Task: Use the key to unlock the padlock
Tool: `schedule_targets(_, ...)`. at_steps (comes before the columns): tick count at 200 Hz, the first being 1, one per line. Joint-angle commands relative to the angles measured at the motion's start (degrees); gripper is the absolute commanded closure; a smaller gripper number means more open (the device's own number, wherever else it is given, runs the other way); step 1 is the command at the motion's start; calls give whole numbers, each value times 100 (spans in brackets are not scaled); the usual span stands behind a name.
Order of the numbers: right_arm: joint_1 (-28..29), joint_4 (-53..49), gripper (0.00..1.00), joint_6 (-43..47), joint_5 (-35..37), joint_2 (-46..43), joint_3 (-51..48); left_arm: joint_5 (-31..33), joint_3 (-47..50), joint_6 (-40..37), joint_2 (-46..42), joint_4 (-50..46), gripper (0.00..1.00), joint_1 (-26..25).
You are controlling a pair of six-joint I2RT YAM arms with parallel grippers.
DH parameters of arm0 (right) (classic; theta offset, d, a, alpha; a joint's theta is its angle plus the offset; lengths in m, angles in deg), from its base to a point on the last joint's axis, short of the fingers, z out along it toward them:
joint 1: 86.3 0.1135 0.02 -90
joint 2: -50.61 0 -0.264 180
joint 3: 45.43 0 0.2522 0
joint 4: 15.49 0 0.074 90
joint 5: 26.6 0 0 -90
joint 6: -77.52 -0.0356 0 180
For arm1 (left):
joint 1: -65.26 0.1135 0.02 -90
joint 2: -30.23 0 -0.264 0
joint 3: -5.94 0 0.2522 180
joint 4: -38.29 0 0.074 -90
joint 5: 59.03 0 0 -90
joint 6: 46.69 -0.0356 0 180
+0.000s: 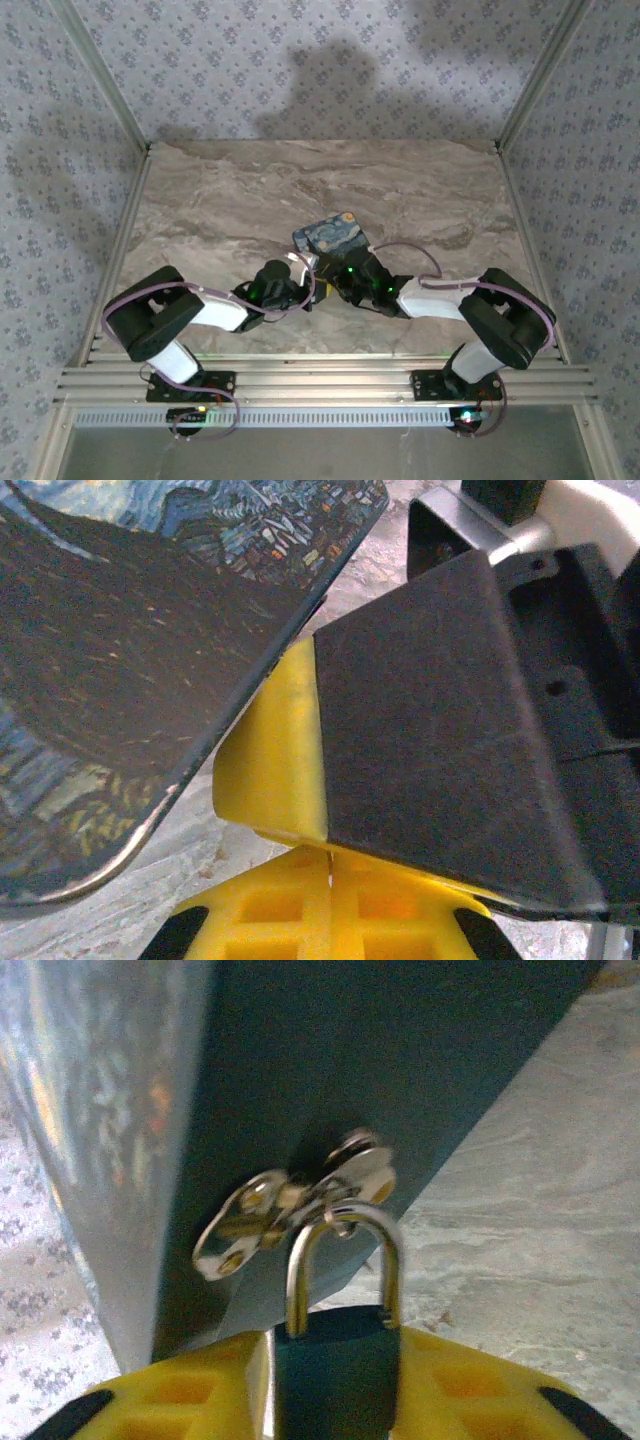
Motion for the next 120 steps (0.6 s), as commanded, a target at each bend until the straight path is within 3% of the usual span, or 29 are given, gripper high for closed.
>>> schedule_targets(1, 55, -469, 76, 111, 140, -179, 18, -150, -18, -19, -47, 316, 100, -36)
schedule_targets(58, 61, -1524, 95, 769, 374, -427, 394, -18, -86, -230, -167, -88, 100, -91)
schedule_targets(88, 58, -2332, 99, 1310, 349, -456, 743, 106, -108, -308, -267, -361, 77, -100)
schedule_targets(120, 24, -3556, 100, 2252, 192, -336, 1352, 329, -80, -534, -599, -855, 72, -92)
